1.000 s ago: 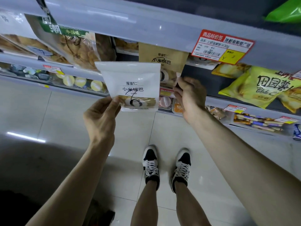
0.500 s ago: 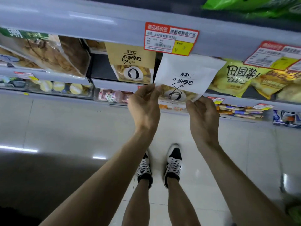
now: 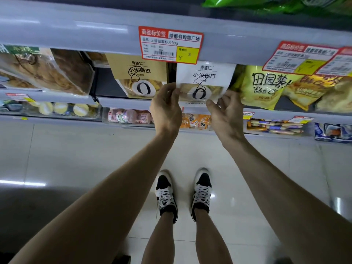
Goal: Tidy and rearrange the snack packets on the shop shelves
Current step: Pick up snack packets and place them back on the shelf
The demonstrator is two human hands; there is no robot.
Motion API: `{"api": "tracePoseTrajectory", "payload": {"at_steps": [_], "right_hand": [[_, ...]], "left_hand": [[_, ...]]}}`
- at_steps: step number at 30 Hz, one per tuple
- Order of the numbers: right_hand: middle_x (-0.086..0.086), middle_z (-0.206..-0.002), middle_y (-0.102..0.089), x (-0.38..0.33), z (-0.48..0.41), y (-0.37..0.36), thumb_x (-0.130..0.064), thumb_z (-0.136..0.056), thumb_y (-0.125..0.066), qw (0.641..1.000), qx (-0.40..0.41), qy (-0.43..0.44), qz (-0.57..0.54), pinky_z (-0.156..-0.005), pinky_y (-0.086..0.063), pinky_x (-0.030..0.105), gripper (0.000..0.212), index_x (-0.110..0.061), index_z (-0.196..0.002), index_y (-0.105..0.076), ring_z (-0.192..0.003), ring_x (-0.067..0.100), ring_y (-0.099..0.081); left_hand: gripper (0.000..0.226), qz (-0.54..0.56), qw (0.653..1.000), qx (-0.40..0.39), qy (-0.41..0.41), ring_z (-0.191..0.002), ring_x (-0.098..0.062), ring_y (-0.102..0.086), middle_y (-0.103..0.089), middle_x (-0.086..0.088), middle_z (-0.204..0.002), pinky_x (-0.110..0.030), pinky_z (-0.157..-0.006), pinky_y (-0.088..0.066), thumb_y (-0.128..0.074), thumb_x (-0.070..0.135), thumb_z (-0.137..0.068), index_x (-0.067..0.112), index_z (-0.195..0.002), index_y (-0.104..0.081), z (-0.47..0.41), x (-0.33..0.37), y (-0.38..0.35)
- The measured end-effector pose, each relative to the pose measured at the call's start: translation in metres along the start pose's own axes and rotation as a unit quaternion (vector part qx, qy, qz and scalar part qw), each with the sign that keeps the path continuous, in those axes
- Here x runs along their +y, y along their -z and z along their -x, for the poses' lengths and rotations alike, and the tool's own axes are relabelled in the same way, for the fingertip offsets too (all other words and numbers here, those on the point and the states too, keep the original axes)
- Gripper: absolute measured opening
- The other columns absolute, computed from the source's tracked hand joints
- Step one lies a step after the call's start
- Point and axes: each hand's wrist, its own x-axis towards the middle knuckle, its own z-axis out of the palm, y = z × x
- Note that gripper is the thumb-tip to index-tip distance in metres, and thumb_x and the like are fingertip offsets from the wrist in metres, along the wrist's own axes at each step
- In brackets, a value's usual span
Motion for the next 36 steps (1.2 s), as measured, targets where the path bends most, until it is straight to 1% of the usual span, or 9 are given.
{"api": "tracePoseTrajectory", "payload": {"at_steps": [6, 11, 15, 19, 26, 28, 31, 33, 36], "right_hand": [[0.014, -0.120, -0.072, -0.009, -0.001, -0.002, 0.000, -0.092, -0.071, 0.999, 0.013, 0.023, -0.047, -0.101, -0.055, 0.032, 0.036, 0.002, -0.123, -0.053, -0.116, 0.017, -0.069], [0.027, -0.098, -0.067, -0.019, -0.007, -0.007, -0.005, -0.089, -0.074, 0.997, 0.019, 0.050, -0.056, -0.077, -0.050, 0.023, 0.041, 0.003, -0.119, -0.049, -0.084, 0.018, -0.061], [0.004, -0.079, -0.057, -0.012, -0.011, -0.010, -0.006, -0.087, -0.075, 0.998, 0.029, 0.045, -0.041, -0.069, -0.044, 0.024, 0.041, -0.001, -0.117, -0.048, -0.071, 0.011, -0.051], [-0.001, -0.113, -0.075, -0.002, -0.001, -0.011, 0.002, -0.089, -0.073, 0.999, 0.015, 0.007, -0.038, -0.098, -0.056, 0.032, 0.041, -0.002, -0.122, -0.049, -0.111, 0.009, -0.071], [-0.006, -0.133, -0.069, 0.005, 0.011, -0.006, -0.012, -0.090, -0.067, 1.000, -0.023, -0.005, 0.001, -0.112, -0.047, 0.051, 0.048, -0.016, -0.133, -0.045, -0.131, 0.008, -0.058], [-0.008, -0.135, -0.067, 0.003, 0.011, -0.004, -0.015, -0.090, -0.066, 0.999, -0.044, -0.013, 0.013, -0.107, -0.049, 0.037, 0.051, -0.018, -0.136, -0.044, -0.130, 0.002, -0.057], [-0.011, -0.135, -0.064, 0.000, 0.010, 0.004, -0.012, -0.093, -0.066, 0.995, -0.079, -0.005, 0.055, -0.079, -0.041, 0.000, 0.054, -0.020, -0.141, -0.040, -0.105, -0.024, -0.056], [-0.016, -0.129, -0.062, -0.002, 0.011, 0.010, -0.014, -0.096, -0.064, 0.990, -0.100, 0.001, 0.100, -0.067, -0.040, -0.002, 0.055, -0.022, -0.145, -0.038, -0.088, -0.030, -0.053], [-0.014, -0.125, -0.062, -0.007, 0.016, 0.019, -0.020, -0.098, -0.060, 0.975, -0.108, 0.037, 0.192, -0.075, -0.045, 0.011, 0.056, -0.025, -0.150, -0.041, -0.091, -0.015, -0.058]], "left_hand": [[0.017, -0.063, 0.997, 0.034, -0.041, -0.077, -0.011, -0.071, -0.079, 0.006, -0.089, -0.034, -0.072, -0.060, -0.067, 0.014, -0.101, 0.010, -0.111, -0.081, -0.004, -0.001, 0.007], [0.018, -0.096, 0.988, 0.069, -0.099, -0.067, 0.002, -0.053, -0.074, 0.006, -0.075, -0.020, -0.056, -0.042, -0.067, 0.016, -0.102, 0.013, -0.107, -0.084, -0.004, 0.006, 0.007], [0.026, -0.073, 0.994, 0.045, -0.074, -0.067, -0.010, -0.036, -0.050, -0.001, -0.064, -0.027, -0.059, -0.030, -0.062, 0.004, -0.098, 0.014, -0.075, -0.067, -0.012, -0.003, 0.004], [0.021, -0.088, 0.995, 0.046, -0.033, -0.064, -0.011, -0.036, -0.060, -0.014, -0.065, -0.030, -0.058, -0.028, -0.061, 0.004, -0.098, 0.005, -0.081, -0.072, -0.008, -0.007, 0.003], [0.018, -0.087, 0.993, 0.077, -0.022, -0.067, 0.009, -0.064, -0.070, 0.022, -0.077, -0.013, -0.063, -0.051, -0.067, 0.014, -0.098, 0.016, -0.105, -0.084, 0.002, 0.017, 0.005], [0.020, -0.094, 0.992, 0.079, -0.025, -0.068, 0.008, -0.064, -0.070, 0.022, -0.075, -0.016, -0.066, -0.055, -0.064, 0.013, -0.098, 0.018, -0.101, -0.084, 0.006, 0.023, 0.007], [0.029, -0.093, 0.994, 0.058, -0.020, -0.070, 0.006, -0.059, -0.065, 0.030, -0.067, -0.012, -0.071, -0.050, -0.059, 0.003, -0.094, 0.021, -0.096, -0.082, 0.010, 0.026, 0.010], [0.034, -0.102, 0.994, 0.042, -0.012, -0.081, 0.005, -0.065, -0.063, 0.037, -0.074, -0.012, -0.080, -0.052, -0.058, 0.000, -0.091, 0.019, -0.105, -0.082, 0.013, 0.028, 0.014], [0.043, -0.135, 0.991, -0.002, -0.010, -0.097, 0.003, -0.069, -0.067, 0.029, -0.099, -0.009, -0.088, -0.051, -0.058, 0.002, -0.091, 0.015, -0.127, -0.076, 0.016, 0.029, 0.023]]}}
